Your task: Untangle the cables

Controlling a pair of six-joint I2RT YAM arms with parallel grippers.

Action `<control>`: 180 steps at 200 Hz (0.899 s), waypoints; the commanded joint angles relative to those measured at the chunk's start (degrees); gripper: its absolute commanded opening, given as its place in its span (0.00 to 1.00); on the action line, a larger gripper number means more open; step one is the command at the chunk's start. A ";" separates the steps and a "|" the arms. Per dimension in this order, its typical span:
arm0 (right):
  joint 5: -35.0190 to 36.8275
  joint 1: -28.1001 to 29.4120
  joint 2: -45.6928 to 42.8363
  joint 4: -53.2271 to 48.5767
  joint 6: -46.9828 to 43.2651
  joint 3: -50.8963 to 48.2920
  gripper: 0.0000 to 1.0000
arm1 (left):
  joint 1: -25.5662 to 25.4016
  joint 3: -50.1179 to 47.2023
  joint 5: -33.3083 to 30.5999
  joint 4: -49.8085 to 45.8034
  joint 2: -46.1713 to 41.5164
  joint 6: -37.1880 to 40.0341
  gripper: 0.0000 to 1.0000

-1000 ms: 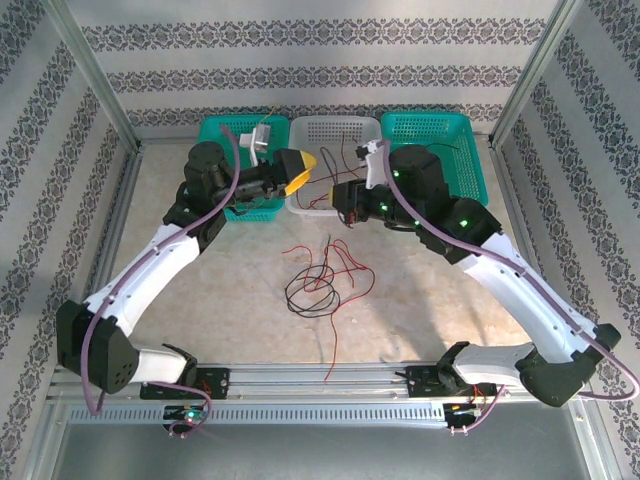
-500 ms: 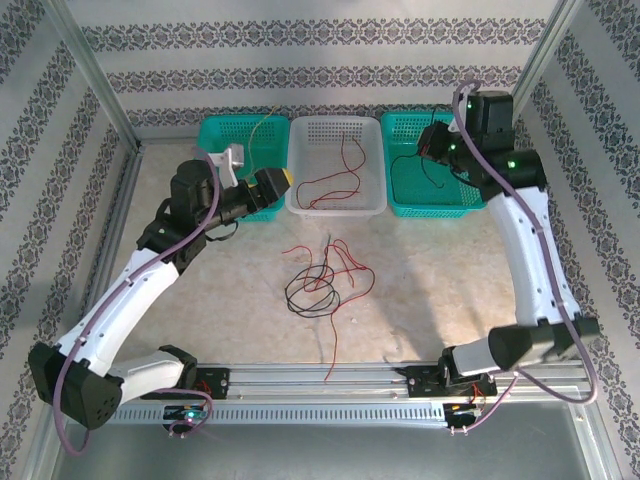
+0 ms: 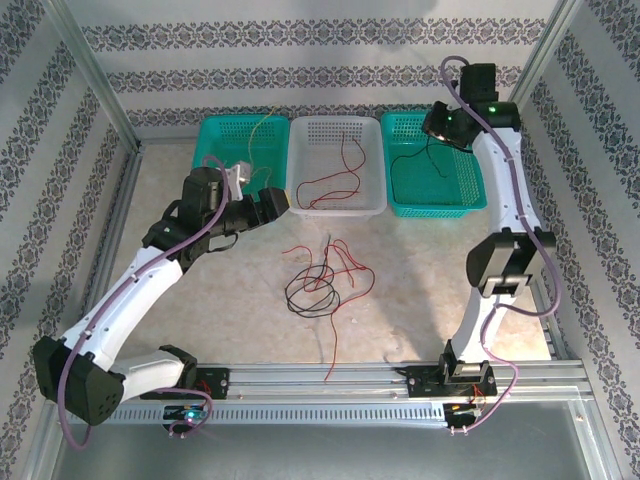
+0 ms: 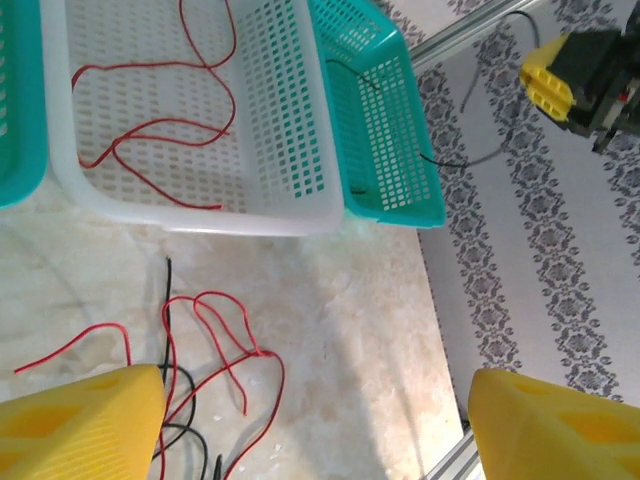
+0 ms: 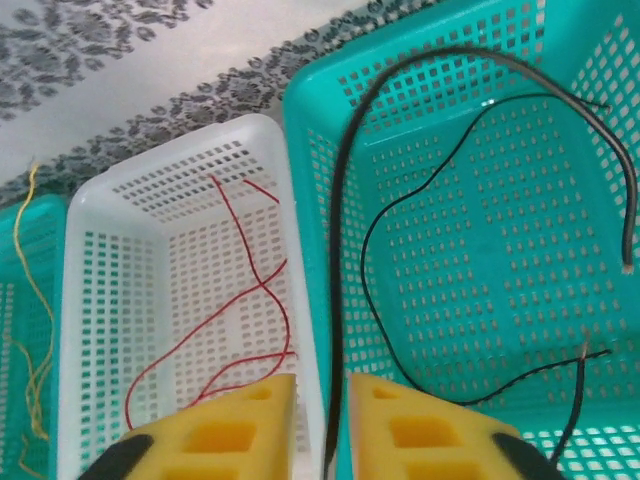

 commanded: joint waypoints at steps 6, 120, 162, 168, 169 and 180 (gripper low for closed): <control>0.61 0.05 0.60 -4.32 -1.44 3.03 0.45 | -0.46 1.34 1.74 -4.78 1.89 4.09 0.74; 1.87 28.38 -37.30 14.52 -3.49 -56.48 0.58 | -1.81 3.35 2.25 -4.69 5.73 4.19 0.66; 9.01 34.85 -29.04 16.45 -4.10 -60.67 0.56 | -1.83 3.78 1.65 -5.27 5.20 4.64 0.65; 10.82 34.75 -27.60 16.77 -4.23 -60.72 0.56 | -1.80 3.64 1.39 -5.27 4.86 4.64 0.65; 11.06 34.65 -27.35 16.87 -4.25 -60.68 0.56 | -1.80 3.62 1.32 -5.27 4.75 4.64 0.65; 11.62 33.93 -24.52 17.70 -5.01 -60.36 0.56 | -1.80 3.17 0.98 -5.36 4.08 4.72 0.65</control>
